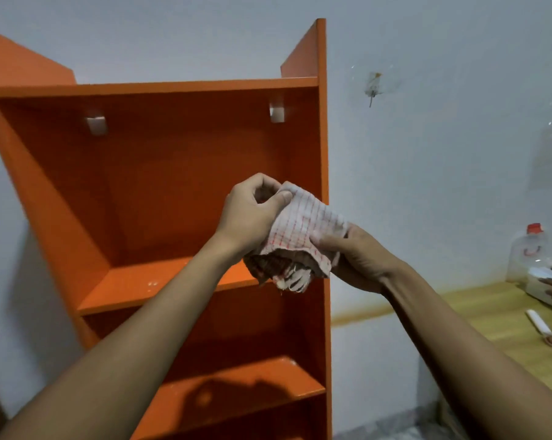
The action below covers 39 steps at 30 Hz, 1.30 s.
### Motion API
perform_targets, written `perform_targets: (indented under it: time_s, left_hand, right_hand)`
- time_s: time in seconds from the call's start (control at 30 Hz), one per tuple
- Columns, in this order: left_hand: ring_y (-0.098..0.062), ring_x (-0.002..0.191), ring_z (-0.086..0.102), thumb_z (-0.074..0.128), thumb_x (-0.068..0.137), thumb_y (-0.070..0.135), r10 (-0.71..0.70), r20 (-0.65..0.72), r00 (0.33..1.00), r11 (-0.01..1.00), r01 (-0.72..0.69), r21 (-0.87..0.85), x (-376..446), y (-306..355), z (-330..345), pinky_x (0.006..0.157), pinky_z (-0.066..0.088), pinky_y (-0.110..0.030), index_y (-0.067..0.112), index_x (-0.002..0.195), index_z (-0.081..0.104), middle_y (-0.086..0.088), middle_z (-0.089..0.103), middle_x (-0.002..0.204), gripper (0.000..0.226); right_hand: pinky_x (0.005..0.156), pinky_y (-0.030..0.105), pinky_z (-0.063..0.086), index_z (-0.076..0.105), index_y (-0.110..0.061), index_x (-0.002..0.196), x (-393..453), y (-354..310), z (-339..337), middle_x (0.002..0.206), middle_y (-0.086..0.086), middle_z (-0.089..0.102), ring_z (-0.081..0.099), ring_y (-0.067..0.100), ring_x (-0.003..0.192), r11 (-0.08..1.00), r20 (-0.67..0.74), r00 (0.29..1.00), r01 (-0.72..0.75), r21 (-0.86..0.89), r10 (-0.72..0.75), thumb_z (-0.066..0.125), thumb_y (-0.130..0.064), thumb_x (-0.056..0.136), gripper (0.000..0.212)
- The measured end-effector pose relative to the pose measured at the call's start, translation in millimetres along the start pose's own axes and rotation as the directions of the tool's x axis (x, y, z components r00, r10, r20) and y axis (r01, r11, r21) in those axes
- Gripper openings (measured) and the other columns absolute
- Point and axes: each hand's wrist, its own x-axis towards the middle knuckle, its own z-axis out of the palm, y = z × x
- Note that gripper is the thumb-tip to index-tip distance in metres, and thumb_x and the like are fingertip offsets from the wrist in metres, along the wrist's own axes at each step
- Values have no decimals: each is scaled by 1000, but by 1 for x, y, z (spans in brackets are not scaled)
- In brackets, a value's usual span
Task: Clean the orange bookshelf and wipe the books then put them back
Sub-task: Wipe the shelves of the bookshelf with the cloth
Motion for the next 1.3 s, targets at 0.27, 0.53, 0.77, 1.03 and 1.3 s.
perform_targets:
  time_s: [0.27,0.53,0.77,1.03,1.3]
  left_hand:
    - [-13,74,55,69,92,21,-259,-119,959,964,248,-99,-50,-50,-59,68,44,-31,12,86,66,-3,63,82,11]
    - [-18,75,57,64,95,27,-385,-60,921,921,379,-84,-67,-101,-61,70,49,-33,15,93,63,-1,63,84,12]
    - [-23,104,62,60,96,23,-314,-174,933,888,354,295,-63,-149,-103,91,48,-37,21,104,63,3,66,106,9]
    - [-30,125,53,56,97,27,-408,-253,878,698,478,533,-76,-200,-152,102,42,-42,18,128,58,-8,59,135,33]
    - [-27,130,51,50,101,33,-359,-184,915,621,382,684,-100,-215,-161,110,33,-44,18,132,60,-4,59,138,35]
  right_hand:
    - [92,47,51,51,-8,137,10,55,94,122,20,65,63,34,111,996,-76,994,-85,-1,85,62,4,87,52]
    - [94,54,51,54,5,129,38,94,100,119,27,67,65,39,112,766,-374,849,-53,641,372,47,-27,103,42]
    - [87,41,52,52,-3,125,72,60,47,100,9,63,62,20,88,940,-774,612,-141,-311,-164,39,-5,101,28]
    - [91,50,51,32,-16,141,122,109,-26,108,12,70,68,35,93,4,-459,867,-467,-884,-194,47,-19,99,45]
    - [112,58,19,34,-24,150,159,124,0,156,14,36,31,39,142,-78,-647,755,-642,-763,110,6,-67,96,75]
